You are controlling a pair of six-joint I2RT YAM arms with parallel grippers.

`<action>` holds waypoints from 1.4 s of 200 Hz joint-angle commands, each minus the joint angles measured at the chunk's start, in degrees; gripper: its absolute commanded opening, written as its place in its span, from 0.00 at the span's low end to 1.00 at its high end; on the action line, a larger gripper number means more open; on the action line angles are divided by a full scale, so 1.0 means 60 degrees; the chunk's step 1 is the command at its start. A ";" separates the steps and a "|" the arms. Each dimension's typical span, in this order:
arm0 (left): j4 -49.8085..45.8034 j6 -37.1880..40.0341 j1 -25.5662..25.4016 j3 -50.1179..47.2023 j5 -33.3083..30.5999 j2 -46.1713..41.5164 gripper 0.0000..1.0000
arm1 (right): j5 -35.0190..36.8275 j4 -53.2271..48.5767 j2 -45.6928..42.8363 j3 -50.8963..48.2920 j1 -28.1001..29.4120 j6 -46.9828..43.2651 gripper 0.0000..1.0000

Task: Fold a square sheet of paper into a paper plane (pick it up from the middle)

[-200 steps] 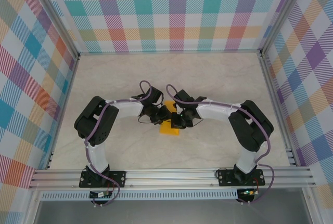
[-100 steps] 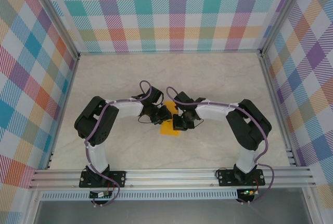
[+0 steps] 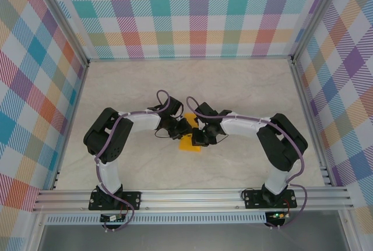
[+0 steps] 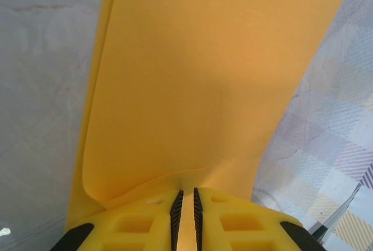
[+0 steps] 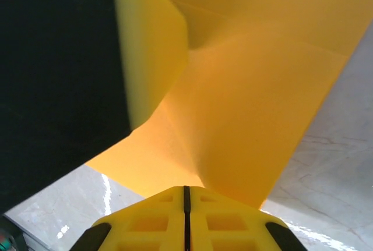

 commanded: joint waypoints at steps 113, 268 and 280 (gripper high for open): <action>-0.1199 0.0130 -0.0102 -0.0145 -0.0550 0.0529 0.18 | 0.0067 0.0561 0.0157 -0.1612 -0.0024 0.0461 0.07; 0.0589 -0.0395 -0.0768 -0.0988 0.0332 -0.0868 0.17 | -0.0257 0.0955 0.0344 -0.1780 -0.0143 0.0881 0.07; 0.0800 -0.0504 -0.0797 -0.1079 0.0477 -0.0811 0.16 | -0.0243 0.0924 0.0344 -0.1780 -0.0143 0.0888 0.07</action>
